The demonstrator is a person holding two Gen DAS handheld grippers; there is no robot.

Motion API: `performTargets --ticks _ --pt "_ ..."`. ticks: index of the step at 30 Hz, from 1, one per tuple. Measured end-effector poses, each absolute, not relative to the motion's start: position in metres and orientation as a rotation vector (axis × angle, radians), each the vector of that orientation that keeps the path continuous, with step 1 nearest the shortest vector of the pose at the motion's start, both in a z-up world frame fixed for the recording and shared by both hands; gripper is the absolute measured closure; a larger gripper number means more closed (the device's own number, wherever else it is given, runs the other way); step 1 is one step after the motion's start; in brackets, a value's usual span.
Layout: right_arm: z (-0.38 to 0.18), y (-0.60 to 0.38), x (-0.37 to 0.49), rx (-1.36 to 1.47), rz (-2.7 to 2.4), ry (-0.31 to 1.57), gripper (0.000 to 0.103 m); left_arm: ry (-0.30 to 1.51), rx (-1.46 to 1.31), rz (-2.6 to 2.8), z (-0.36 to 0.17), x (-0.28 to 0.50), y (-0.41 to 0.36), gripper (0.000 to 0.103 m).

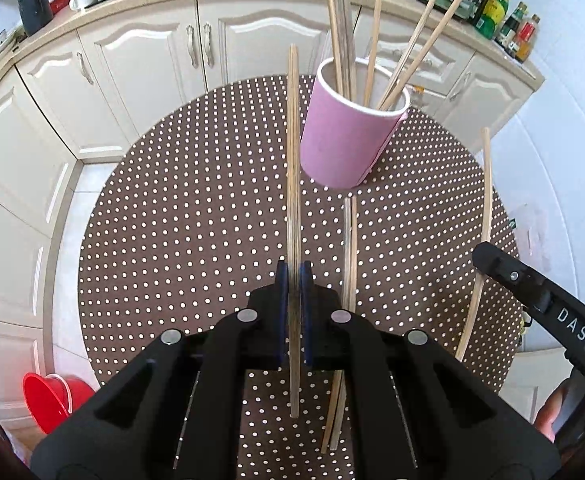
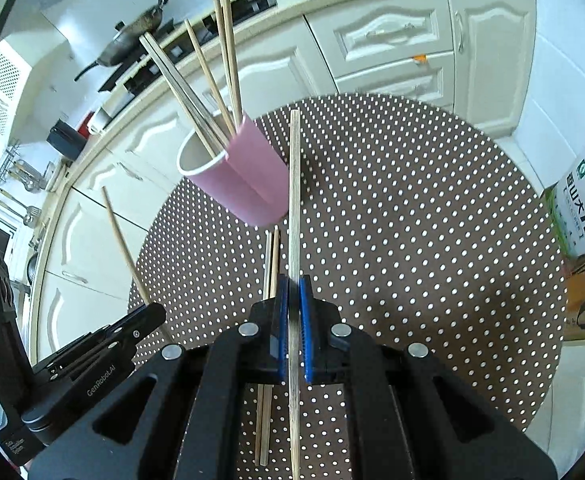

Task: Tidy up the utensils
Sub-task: 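Lift the left tool's chopstick up over the pink cup while the right tool carries its own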

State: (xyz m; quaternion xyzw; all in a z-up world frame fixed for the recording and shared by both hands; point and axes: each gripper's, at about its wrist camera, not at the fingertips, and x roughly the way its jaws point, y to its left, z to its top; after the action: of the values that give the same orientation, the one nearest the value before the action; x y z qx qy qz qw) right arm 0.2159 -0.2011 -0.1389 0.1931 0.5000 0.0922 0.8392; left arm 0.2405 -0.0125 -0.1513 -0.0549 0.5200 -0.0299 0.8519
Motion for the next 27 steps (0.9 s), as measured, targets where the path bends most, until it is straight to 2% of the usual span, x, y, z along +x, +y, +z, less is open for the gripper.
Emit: performTargets --ticks 18,27 --pt "-0.058 -0.210 0.213 0.368 0.200 0.731 0.098 0.959 -0.149 -0.075 -0.082 0.224 -0.001 0.096" --pt "-0.027 -0.219 0.227 0.393 0.167 0.597 0.098 0.964 -0.108 -0.105 -0.051 0.239 -0.005 0.096"
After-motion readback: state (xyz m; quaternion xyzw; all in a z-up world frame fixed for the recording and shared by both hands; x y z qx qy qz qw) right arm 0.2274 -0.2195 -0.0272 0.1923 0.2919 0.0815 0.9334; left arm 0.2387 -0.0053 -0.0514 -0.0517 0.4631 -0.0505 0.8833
